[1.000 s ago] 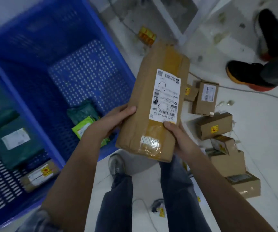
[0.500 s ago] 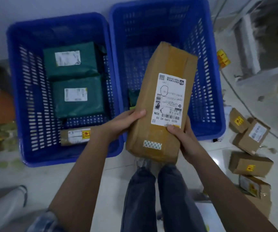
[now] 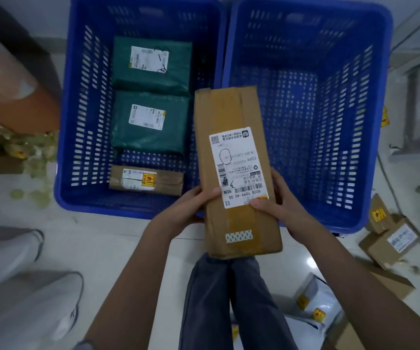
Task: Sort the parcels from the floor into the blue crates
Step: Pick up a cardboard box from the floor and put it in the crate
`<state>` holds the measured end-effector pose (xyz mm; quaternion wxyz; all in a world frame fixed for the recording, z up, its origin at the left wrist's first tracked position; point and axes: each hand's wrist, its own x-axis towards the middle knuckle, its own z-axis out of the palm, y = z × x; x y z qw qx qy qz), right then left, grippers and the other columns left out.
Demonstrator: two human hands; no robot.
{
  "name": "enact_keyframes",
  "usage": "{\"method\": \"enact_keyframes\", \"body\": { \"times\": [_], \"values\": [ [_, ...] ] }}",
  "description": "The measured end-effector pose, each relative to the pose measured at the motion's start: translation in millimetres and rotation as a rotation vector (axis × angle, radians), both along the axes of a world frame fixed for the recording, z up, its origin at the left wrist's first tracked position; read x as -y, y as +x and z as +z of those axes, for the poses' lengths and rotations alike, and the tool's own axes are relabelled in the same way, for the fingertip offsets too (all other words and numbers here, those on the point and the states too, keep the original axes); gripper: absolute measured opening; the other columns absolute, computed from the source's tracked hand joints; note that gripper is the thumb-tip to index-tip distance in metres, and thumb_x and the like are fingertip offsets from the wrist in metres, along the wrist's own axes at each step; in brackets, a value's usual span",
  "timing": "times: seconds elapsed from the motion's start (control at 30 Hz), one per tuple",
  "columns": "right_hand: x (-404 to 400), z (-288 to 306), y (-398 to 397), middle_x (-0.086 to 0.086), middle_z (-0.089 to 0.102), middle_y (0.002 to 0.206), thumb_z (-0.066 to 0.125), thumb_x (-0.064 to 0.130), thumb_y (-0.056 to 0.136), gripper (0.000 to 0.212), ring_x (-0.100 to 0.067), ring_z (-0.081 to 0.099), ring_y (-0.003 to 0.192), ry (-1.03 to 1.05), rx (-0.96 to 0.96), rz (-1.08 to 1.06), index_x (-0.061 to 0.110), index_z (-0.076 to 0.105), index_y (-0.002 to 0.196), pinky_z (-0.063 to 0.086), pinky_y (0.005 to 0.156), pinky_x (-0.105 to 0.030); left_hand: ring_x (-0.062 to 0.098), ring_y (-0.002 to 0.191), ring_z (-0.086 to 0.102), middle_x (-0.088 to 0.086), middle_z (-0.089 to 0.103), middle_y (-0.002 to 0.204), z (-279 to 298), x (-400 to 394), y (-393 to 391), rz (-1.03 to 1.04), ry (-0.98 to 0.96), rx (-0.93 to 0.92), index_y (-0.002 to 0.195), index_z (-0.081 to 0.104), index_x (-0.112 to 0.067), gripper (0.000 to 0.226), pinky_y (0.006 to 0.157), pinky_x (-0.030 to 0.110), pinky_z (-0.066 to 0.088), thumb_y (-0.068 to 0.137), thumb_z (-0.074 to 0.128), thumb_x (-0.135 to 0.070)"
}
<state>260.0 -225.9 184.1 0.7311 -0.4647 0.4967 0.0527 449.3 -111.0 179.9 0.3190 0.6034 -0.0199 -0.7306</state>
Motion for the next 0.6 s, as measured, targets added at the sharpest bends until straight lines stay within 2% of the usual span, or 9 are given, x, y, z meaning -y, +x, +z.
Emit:
{"method": "enact_keyframes", "body": {
  "times": [0.07,0.17,0.23,0.33,0.4,0.5,0.6],
  "values": [
    [2.6,0.5,7.0,0.009,0.045,0.139,0.079,0.052,0.051,0.105,-0.015,0.048,0.127,0.001,0.01,0.068,0.054,0.023,0.139,0.046,0.102,-0.046,0.021,0.113,0.062,-0.001,0.067,0.121,0.0,-3.3,1.2,0.08,0.033,-0.008,0.129,0.051,-0.027,0.081,0.092,0.042,0.053,0.057,0.069,-0.061],
    [6.9,4.7,22.3,0.01,0.044,0.139,0.082,0.05,0.056,0.092,-0.01,0.046,0.124,-0.005,0.038,0.144,0.063,0.026,0.127,0.044,0.103,-0.04,0.024,0.113,0.062,0.001,0.068,0.118,-1.3,-10.4,6.2,0.237,0.062,-0.004,0.127,0.053,-0.027,0.066,0.094,0.045,0.051,0.068,0.065,-0.054],
    [10.6,6.5,32.3,0.008,0.041,0.144,0.082,0.043,0.062,0.089,-0.009,0.043,0.126,-0.021,0.047,0.157,0.058,0.026,0.129,0.042,0.102,-0.035,0.026,0.114,0.061,0.001,0.07,0.116,-4.7,-15.5,9.2,0.341,0.049,0.008,0.118,0.058,-0.03,0.053,0.095,0.047,0.05,0.07,0.063,-0.051],
    [17.0,2.2,43.8,0.006,0.034,0.15,0.072,0.042,0.065,0.091,-0.012,0.035,0.136,-0.076,0.007,0.158,0.045,0.024,0.142,0.038,0.105,-0.033,0.028,0.115,0.06,0.004,0.068,0.119,-10.1,-16.3,12.5,0.538,0.051,0.002,0.116,0.059,-0.029,0.05,0.097,0.05,0.047,0.073,0.064,-0.054],
    [19.6,-2.8,50.4,0.004,0.034,0.15,0.071,0.042,0.067,0.09,-0.014,0.035,0.137,-0.108,-0.01,0.14,0.04,0.026,0.145,0.038,0.106,-0.034,0.025,0.117,0.058,0.002,0.066,0.121,-16.7,-16.5,16.4,0.702,0.031,-0.015,0.12,0.056,-0.029,0.052,0.098,0.048,0.046,0.075,0.061,-0.055],
    [13.9,-11.4,59.2,0.002,0.035,0.151,0.071,0.046,0.06,0.098,-0.016,0.036,0.137,-0.142,-0.059,0.12,0.034,0.026,0.146,0.039,0.108,-0.039,0.022,0.115,0.055,0.0,0.064,0.122,-33.7,-22.2,26.7,0.894,-0.06,-0.061,0.126,0.052,-0.031,0.051,0.099,0.047,0.046,0.081,0.052,-0.054],
    [-2.2,-19.6,74.1,0.0,0.033,0.151,0.076,0.044,0.061,0.105,-0.019,0.038,0.136,-0.085,-0.077,0.063,0.032,0.02,0.148,0.042,0.102,-0.037,0.024,0.119,0.056,0.001,0.062,0.126,-42.5,-28.7,41.9,0.944,-0.104,-0.116,0.134,0.046,-0.03,0.059,0.097,0.043,0.049,0.08,0.048,-0.053]
  ]
}}
